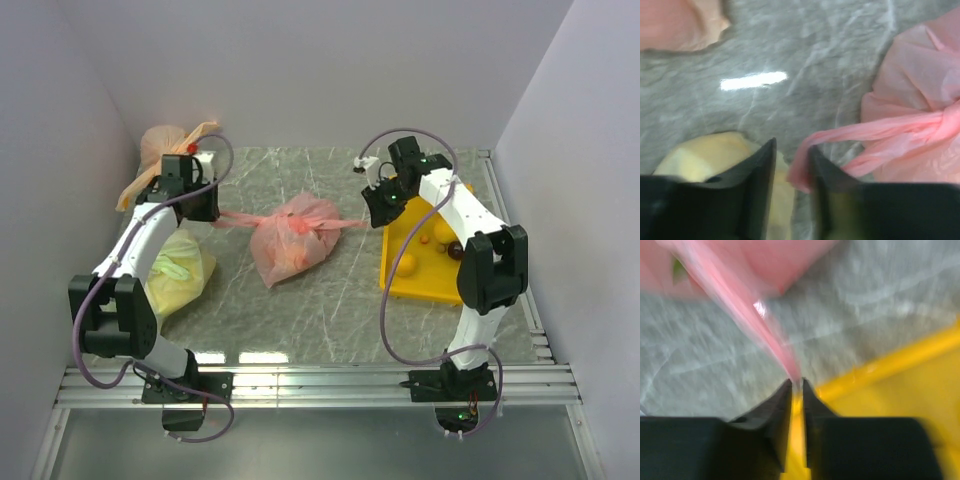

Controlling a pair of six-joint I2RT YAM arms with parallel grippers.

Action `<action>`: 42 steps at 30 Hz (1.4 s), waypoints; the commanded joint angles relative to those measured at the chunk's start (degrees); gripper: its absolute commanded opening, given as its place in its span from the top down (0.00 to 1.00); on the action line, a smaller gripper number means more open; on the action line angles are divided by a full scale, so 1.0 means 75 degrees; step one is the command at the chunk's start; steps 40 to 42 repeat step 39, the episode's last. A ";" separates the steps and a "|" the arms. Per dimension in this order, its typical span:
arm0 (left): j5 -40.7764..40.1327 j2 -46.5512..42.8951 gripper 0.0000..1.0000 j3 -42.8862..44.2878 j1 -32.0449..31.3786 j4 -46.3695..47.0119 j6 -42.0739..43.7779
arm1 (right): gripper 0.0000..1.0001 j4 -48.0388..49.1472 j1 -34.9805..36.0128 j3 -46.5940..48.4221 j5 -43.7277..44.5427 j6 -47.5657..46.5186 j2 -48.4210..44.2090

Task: Place the fake fruits into the plastic bag and tie a complex knot

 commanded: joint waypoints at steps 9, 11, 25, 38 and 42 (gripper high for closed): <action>0.2668 -0.0299 0.01 0.1887 0.0532 -0.1418 0.0159 | 0.22 -0.1986 -0.0531 0.1414 -0.1913 0.0407 -0.0746; 0.2949 -0.0321 0.01 0.1993 0.0521 -0.1456 0.0148 | 0.13 -0.1624 -0.0706 0.1310 -0.2241 0.0898 -0.1004; 0.0888 -0.0169 0.01 0.1607 -0.1319 -0.0929 -0.0766 | 0.02 0.1433 -0.1223 -0.0201 -0.1330 0.3688 -0.1380; 0.0899 -0.0884 0.01 0.0821 -0.1472 -0.0835 -0.1071 | 0.00 0.2022 -0.1212 -0.2523 -0.1259 0.3783 -0.3242; 0.1039 -0.0896 0.00 0.0856 -0.1448 -0.0869 -0.1071 | 0.00 0.2011 -0.1212 -0.2523 -0.1212 0.3749 -0.3290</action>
